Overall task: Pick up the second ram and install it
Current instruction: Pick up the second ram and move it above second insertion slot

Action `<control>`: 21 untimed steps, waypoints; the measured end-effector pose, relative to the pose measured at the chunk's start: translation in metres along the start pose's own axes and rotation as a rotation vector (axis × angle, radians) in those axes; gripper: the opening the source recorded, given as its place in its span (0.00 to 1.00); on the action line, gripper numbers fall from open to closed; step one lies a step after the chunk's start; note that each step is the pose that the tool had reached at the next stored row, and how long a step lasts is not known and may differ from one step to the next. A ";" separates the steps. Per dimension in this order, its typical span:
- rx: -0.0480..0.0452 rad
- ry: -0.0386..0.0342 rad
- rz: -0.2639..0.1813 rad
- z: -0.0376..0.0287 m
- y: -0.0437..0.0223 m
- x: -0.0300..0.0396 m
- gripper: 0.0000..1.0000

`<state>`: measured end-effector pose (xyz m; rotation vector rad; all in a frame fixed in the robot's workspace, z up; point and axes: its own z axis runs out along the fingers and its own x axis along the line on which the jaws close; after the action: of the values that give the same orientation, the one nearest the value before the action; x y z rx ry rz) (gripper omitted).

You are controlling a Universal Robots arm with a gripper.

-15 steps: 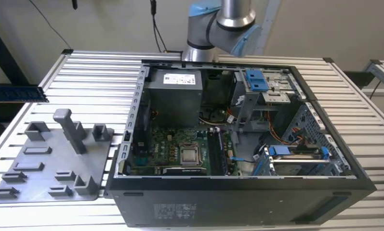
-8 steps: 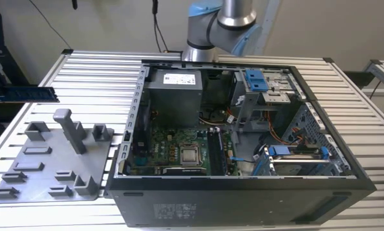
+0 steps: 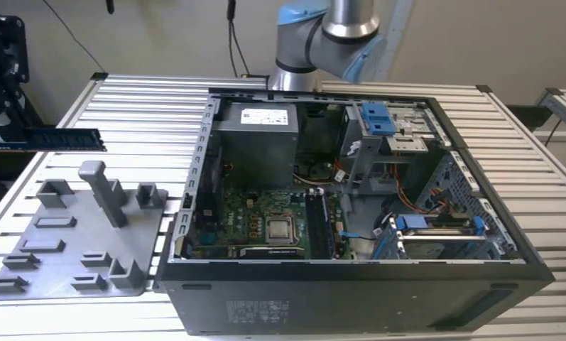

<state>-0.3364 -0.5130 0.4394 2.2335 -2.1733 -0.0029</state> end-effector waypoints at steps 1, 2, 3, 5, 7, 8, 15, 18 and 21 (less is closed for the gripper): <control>-0.0004 0.0000 0.000 -0.0001 -0.0024 0.0001 0.14; -0.0006 0.0000 0.000 -0.0001 -0.0049 0.0001 0.14; -0.0009 0.0000 0.000 -0.0001 -0.0073 0.0002 0.14; -0.0014 0.0000 0.000 -0.0002 -0.0120 0.0003 0.14; -0.0019 -0.0001 0.000 -0.0003 -0.0168 0.0005 0.14; -0.0022 0.0000 0.000 -0.0004 -0.0190 0.0005 0.14; -0.0039 -0.0001 0.000 -0.0007 -0.0348 0.0010 0.14; -0.0047 0.0000 0.000 -0.0008 -0.0418 0.0012 0.14; -0.0054 -0.0001 0.000 -0.0010 -0.0498 0.0014 0.14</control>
<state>-0.2865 -0.5130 0.4394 2.2308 -2.1705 -0.0089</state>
